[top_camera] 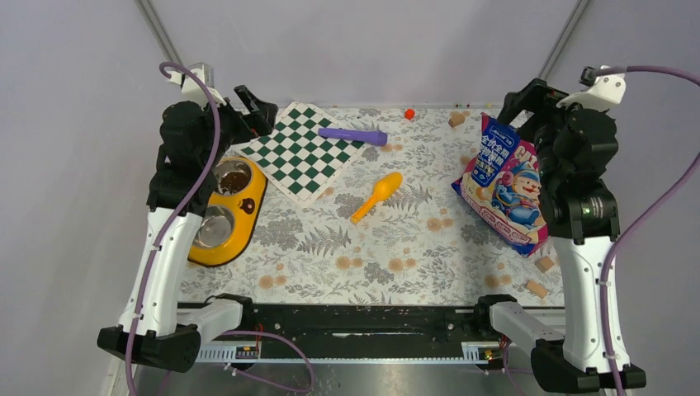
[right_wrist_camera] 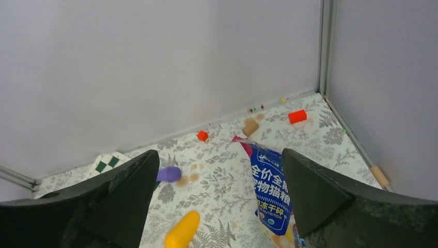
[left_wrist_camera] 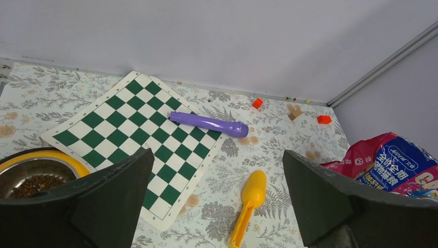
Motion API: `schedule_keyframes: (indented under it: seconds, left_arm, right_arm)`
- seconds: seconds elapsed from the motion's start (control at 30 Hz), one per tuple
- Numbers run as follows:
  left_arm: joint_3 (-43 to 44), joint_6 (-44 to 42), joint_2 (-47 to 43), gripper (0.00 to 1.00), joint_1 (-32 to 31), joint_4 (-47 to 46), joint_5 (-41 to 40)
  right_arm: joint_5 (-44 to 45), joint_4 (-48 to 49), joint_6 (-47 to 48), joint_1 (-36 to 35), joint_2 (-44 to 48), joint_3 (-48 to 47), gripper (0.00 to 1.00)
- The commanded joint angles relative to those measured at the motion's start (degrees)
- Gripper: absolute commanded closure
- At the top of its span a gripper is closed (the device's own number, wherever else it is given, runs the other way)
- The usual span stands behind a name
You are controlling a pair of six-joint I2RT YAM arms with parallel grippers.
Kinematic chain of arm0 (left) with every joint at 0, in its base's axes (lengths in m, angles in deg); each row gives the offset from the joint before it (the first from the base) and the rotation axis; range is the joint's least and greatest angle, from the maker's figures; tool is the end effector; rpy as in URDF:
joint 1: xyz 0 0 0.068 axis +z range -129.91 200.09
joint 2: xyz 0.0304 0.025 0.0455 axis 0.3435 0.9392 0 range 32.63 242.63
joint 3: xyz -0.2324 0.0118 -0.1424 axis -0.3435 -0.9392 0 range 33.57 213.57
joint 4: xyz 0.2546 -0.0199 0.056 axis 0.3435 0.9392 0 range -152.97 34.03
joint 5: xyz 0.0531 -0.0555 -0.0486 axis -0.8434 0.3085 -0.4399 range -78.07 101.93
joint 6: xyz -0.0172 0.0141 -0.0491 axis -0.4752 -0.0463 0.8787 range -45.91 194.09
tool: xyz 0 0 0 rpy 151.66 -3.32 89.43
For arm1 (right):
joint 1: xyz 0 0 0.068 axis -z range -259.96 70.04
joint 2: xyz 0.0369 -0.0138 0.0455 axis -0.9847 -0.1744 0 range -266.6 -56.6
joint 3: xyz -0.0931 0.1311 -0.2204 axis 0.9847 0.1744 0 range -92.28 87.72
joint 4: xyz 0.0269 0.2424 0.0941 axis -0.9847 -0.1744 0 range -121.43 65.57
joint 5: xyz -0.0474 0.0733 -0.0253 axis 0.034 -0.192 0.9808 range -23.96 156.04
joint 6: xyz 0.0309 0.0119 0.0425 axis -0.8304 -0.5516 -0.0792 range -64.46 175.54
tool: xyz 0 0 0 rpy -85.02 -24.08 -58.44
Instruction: Serve the pet food
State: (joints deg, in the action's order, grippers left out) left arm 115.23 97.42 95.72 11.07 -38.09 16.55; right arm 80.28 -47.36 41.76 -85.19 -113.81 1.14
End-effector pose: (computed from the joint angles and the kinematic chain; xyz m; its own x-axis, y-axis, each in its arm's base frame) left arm 0.2192 -0.0377 0.4719 -0.1927 -0.3690 -0.9092 0.1732 0.8992 -0.4017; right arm 0.1689 0.0066 0.5201 0.1455 0.2452 -0.9585 0.1240 0.9566 0.2636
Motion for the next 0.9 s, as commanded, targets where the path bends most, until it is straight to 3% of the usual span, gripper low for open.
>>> schedule_keyframes:
  seconds: [0.0, 0.17, 0.4, 0.53, 0.87]
  left_arm:
    - [-0.4, -1.3, -1.9, 0.01, 0.2, -5.6, 1.8]
    - [-2.8, -3.5, -3.6, 0.01, 0.3, -6.0, 3.4]
    - [-7.7, -6.9, -6.1, 0.01, 0.2, -7.6, 8.3]
    - [-9.4, -7.2, -7.0, 0.01, 0.3, -7.2, 6.5]
    - [-9.8, -4.2, -3.7, 0.01, 0.2, -9.1, 6.9]
  right_arm:
    - [-0.3, -5.1, 2.3, 0.3, -3.4, -4.4, 0.02]
    - [-12.0, -11.9, -2.6, 6.4, -8.0, -6.9, 0.0]
    - [-18.9, -22.8, -1.0, 16.2, -14.0, -15.0, 0.01]
    - [-15.4, -30.5, 2.1, 20.5, -17.0, -18.6, 0.0]
    - [-13.1, -32.4, 2.2, 27.7, -16.7, -14.6, 0.01]
